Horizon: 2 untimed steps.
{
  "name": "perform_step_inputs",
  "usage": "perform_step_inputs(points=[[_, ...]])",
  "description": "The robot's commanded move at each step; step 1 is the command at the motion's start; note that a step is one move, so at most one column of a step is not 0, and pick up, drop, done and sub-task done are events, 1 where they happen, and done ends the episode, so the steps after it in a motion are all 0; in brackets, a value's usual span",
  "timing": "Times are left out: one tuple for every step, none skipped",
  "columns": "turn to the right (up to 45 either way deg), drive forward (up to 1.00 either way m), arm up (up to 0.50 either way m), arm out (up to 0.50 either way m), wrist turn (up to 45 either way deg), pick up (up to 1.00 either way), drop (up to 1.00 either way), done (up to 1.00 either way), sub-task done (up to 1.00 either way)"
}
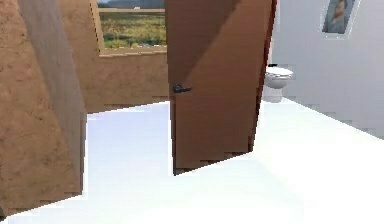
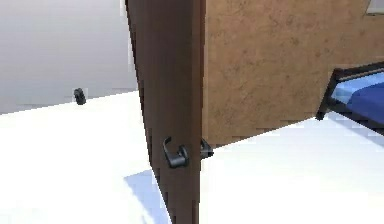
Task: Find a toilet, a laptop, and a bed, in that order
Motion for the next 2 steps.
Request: perform_step_inputs(points=[[0.0,0.15,0.0,0.0,0.0,0.0,0.0,0.0,0.0],[21.0,0.0,0.0,0.0,0.0,0.0,0.0,0.0,0.0]])
